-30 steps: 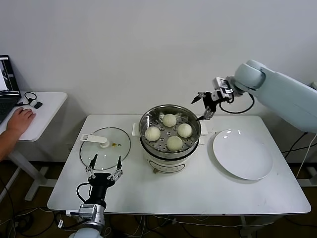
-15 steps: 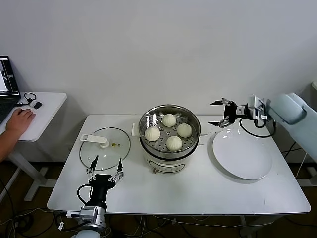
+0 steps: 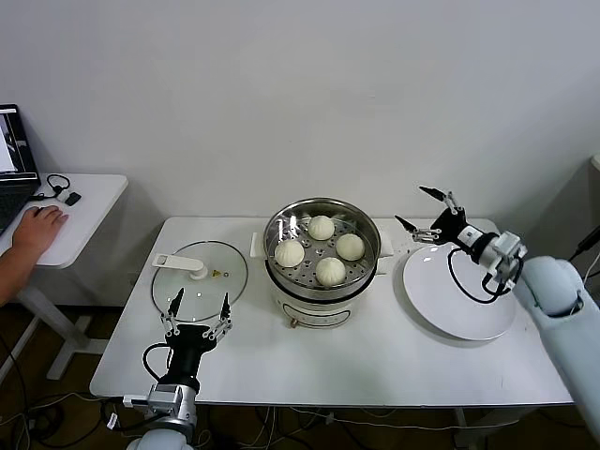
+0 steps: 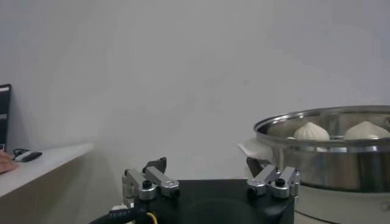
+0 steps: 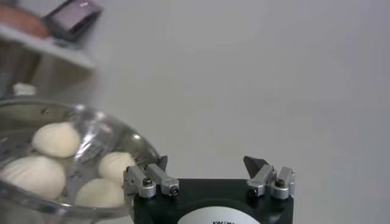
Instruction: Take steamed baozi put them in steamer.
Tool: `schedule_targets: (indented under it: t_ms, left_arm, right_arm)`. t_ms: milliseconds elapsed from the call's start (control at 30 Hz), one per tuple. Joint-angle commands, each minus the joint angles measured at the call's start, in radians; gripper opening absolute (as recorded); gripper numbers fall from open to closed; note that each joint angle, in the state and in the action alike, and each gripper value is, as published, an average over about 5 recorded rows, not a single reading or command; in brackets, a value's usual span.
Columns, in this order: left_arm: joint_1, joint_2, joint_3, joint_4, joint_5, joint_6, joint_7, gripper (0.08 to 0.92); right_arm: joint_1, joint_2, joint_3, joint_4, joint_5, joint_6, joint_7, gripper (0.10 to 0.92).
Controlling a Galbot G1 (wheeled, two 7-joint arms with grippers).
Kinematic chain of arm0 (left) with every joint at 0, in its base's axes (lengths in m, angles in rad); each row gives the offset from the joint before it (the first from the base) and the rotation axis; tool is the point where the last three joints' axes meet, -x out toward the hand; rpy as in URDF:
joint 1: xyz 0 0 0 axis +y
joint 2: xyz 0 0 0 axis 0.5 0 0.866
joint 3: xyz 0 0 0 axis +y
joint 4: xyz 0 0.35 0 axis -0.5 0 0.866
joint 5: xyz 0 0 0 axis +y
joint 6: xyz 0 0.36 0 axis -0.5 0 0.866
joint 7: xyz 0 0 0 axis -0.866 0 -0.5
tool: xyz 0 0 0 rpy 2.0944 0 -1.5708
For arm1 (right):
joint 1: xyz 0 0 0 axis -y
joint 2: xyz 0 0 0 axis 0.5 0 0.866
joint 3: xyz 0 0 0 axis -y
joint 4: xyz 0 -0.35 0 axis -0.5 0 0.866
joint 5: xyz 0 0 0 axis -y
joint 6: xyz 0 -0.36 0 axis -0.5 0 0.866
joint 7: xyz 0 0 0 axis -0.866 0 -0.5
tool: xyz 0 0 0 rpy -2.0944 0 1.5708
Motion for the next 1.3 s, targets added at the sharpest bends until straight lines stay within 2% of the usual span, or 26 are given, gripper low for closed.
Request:
schedule_targets:
  t_ms: [33,400,800,1300]
  left_arm:
    - [-0.009,0.001,-0.002,0.002,0.003,0.006,0.003,0.823]
    - [-0.002,-0.003,-0.002,0.011,0.004,0.003,0.001,0.823]
    - [0.008,-0.003,-0.005,0.007,0.003,0.001,-0.002,0.823]
    - [0.01,-0.004,-0.009,0.002,0.005,0.007,0.012,0.823]
  right_arm:
    - [-0.488,0.312,0.29,0.118,0.034,0.155,0.255,0.823]
    - [-0.684,0.455,0.237,0.157,0.11,0.264,0.271,0.823]
    - [-0.694,0.406,0.22,0.165,0.217,0.195,0.248,0.823]
    - [-0.697,0.386,0.212,0.177,0.215,0.184,0.222,0.823]
